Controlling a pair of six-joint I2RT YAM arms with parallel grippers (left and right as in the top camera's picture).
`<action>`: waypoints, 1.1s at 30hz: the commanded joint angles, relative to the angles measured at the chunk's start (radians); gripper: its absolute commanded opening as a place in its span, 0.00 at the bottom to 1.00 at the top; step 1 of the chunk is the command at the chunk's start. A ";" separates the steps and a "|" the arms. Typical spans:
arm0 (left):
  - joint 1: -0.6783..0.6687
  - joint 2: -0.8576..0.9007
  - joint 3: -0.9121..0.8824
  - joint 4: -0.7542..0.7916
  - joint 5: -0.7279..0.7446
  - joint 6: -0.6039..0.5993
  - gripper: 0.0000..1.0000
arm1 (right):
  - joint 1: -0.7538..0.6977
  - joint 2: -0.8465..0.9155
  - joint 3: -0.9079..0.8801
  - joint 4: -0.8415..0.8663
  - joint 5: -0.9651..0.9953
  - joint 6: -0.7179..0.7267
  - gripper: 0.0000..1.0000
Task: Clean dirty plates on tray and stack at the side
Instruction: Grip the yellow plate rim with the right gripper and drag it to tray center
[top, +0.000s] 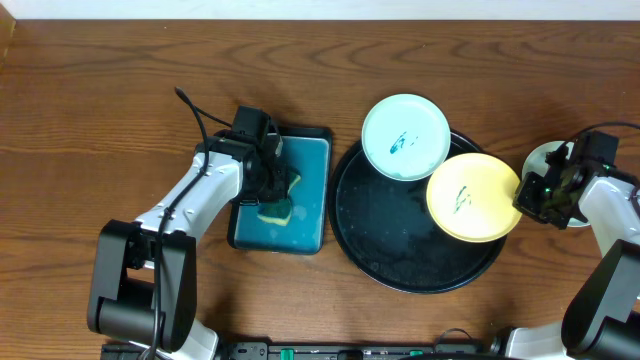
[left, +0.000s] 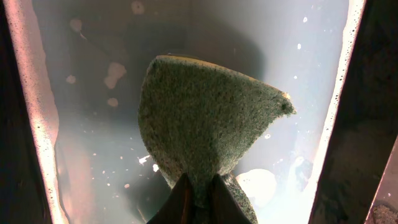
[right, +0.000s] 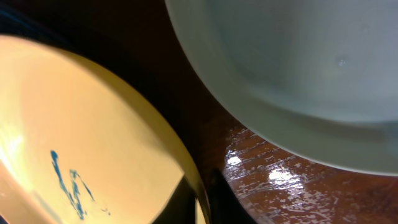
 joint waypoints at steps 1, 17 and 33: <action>0.005 0.001 -0.007 -0.004 -0.006 0.010 0.08 | 0.006 0.009 -0.004 0.010 -0.018 0.004 0.01; 0.005 0.001 -0.007 -0.003 -0.006 0.010 0.08 | 0.010 -0.040 0.090 -0.226 -0.206 -0.017 0.01; 0.005 -0.138 -0.007 -0.001 -0.005 0.005 0.07 | 0.257 -0.040 -0.057 -0.195 -0.209 -0.030 0.01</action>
